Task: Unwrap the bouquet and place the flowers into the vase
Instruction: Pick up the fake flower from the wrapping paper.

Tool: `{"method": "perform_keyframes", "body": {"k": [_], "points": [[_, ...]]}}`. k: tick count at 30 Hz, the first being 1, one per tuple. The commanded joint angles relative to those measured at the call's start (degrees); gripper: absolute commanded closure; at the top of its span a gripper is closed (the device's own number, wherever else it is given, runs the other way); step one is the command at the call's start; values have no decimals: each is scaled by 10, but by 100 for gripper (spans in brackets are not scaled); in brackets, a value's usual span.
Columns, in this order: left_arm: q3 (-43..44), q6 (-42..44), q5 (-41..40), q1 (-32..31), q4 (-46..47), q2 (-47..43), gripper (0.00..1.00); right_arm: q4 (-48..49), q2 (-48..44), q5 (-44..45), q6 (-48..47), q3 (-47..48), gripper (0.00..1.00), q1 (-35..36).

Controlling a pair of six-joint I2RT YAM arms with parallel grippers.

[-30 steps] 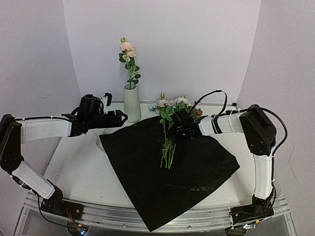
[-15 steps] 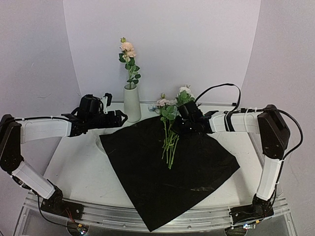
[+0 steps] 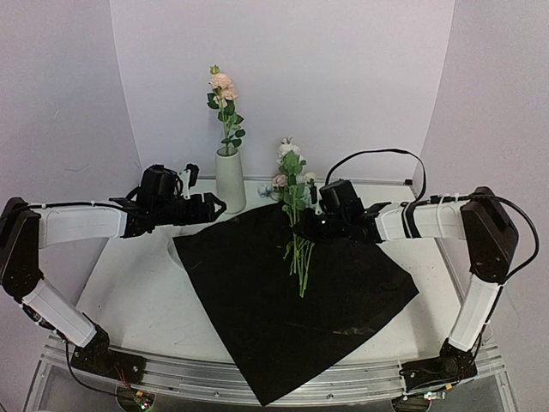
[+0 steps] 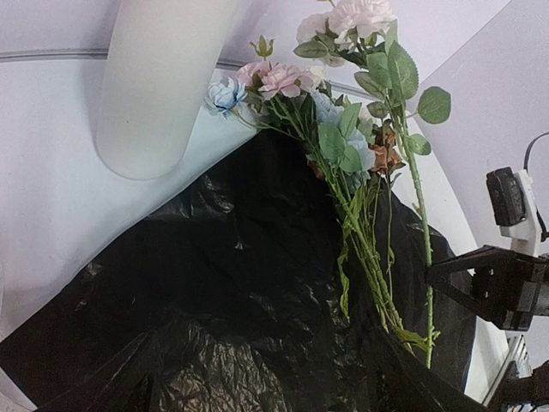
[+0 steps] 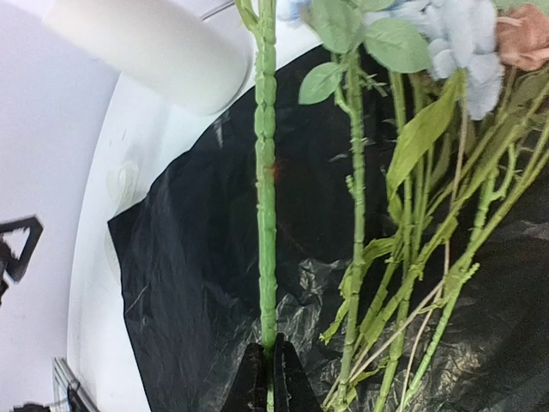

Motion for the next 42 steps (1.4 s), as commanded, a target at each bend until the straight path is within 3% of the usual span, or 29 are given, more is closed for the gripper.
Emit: {"method": "perform_keyframes", "body": {"k": [1, 14, 22, 30, 34, 42], "points": [[37, -16, 40, -2, 3, 27, 17, 74, -35, -68, -54, -35, 100, -1], [86, -56, 109, -44, 50, 74, 19, 213, -51, -188, -108, -101, 100, -2], [147, -71, 104, -97, 55, 120, 25, 236, -54, -207, -119, -106, 100, -2], [188, -93, 102, -107, 56, 165, 30, 240, -55, -206, -119, -115, 100, -2], [194, -99, 102, -108, 56, 174, 30, 240, -69, -168, -107, -132, 100, -2], [175, -96, 99, -121, 56, 188, 29, 239, -138, -1, -52, -215, 100, -2]]}}
